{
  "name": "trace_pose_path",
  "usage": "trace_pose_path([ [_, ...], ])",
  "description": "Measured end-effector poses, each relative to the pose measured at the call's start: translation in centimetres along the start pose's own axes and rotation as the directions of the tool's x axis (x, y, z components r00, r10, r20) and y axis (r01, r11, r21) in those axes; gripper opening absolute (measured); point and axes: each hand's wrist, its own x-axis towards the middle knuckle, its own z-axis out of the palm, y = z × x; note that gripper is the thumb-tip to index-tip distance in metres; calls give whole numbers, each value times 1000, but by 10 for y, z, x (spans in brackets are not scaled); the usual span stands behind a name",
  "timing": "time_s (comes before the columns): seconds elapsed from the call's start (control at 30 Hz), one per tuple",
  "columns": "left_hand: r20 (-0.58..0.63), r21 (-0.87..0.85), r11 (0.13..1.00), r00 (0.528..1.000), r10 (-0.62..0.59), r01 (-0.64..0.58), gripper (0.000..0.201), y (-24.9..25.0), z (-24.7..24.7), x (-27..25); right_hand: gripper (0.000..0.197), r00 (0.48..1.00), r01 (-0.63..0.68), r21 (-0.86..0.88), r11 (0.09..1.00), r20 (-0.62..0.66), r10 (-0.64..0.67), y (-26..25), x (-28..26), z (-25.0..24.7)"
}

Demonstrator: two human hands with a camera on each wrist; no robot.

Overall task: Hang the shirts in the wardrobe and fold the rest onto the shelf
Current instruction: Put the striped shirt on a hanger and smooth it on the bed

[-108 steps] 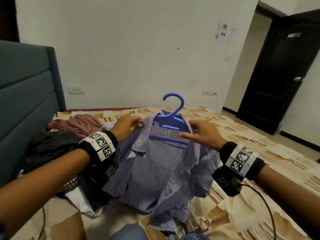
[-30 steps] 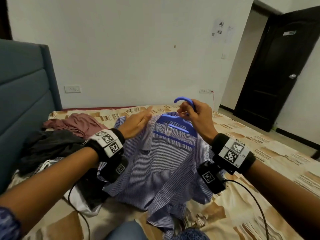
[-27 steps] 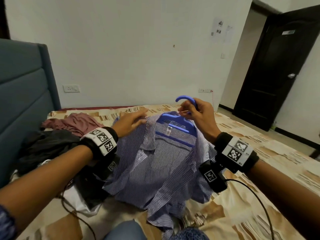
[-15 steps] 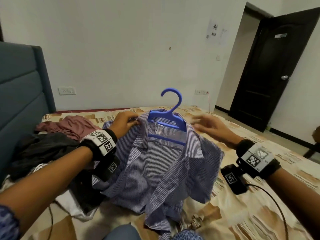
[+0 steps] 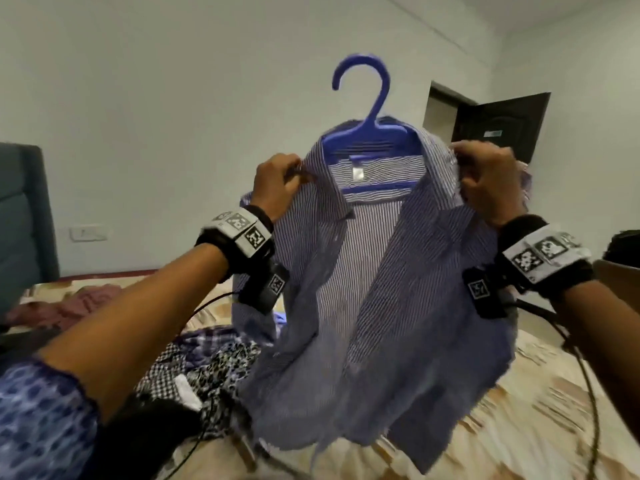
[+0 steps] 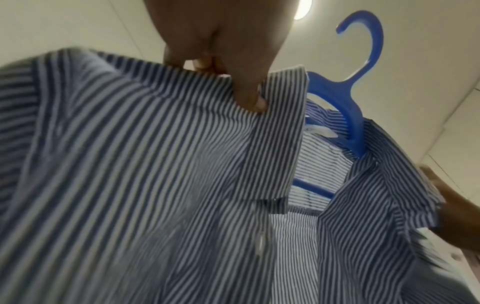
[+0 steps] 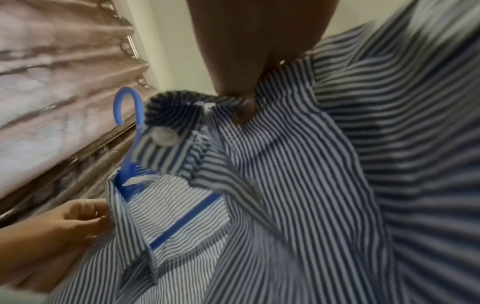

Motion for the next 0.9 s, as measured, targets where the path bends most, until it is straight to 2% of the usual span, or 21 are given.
trace_pose_path([
  [0.03,51,-21,1000,999,-9,10,20,-4,0,-13,39,999,-11,3,1000,47,11,5,-9,-1],
  [0.1,195,-27,998,980,-47,53,28,-17,-3,-45,39,970,-80,74,994,234,60,10,-39,6],
  [0.17,361,27,992,924,-127,126,32,-32,-12,-80,31,875,-182,161,970,477,85,10,-79,21],
  [0.2,432,56,985,885,-171,163,26,-37,-18,-99,25,824,-216,177,960,560,82,4,-102,29],
  [0.27,512,90,975,831,-219,202,15,-48,-26,-125,21,778,-217,180,960,625,59,-8,-138,42],
  [0.33,529,117,966,808,-259,232,15,-58,-30,-145,35,756,-231,178,957,652,61,-20,-165,57],
  [0.4,487,166,949,815,-315,268,14,-72,-25,-163,47,702,-296,162,941,705,99,-24,-188,77],
  [0.47,405,289,901,811,-422,325,20,-86,-9,-185,51,628,-373,83,924,756,185,-24,-212,100],
  [0.53,341,452,815,773,-534,363,31,-99,16,-214,46,544,-411,-9,912,800,253,-21,-239,123],
  [0.57,348,519,765,724,-596,381,34,-104,30,-230,43,499,-422,-40,906,823,270,-17,-254,136],
  [0.6,387,571,715,636,-668,403,36,-109,43,-245,43,445,-437,-61,897,853,274,-13,-268,147],
  [0.67,511,647,630,370,-776,428,45,-118,71,-277,53,329,-478,-77,875,908,259,-1,-298,169],
  [0.7,548,680,602,256,-796,418,50,-120,85,-292,54,275,-487,-99,868,925,260,5,-312,180],
  [0.73,566,706,582,173,-806,404,54,-123,98,-306,45,219,-495,-132,859,938,270,10,-325,189],
  [0.8,593,720,567,69,-802,400,54,-126,126,-331,27,125,-544,-175,821,950,285,23,-353,210],
  [0.83,604,718,563,34,-796,409,52,-129,140,-343,26,86,-569,-192,799,953,290,27,-364,219],
  [0.9,601,723,546,4,-799,422,47,-132,166,-363,36,55,-570,-209,795,955,291,38,-390,239],
])
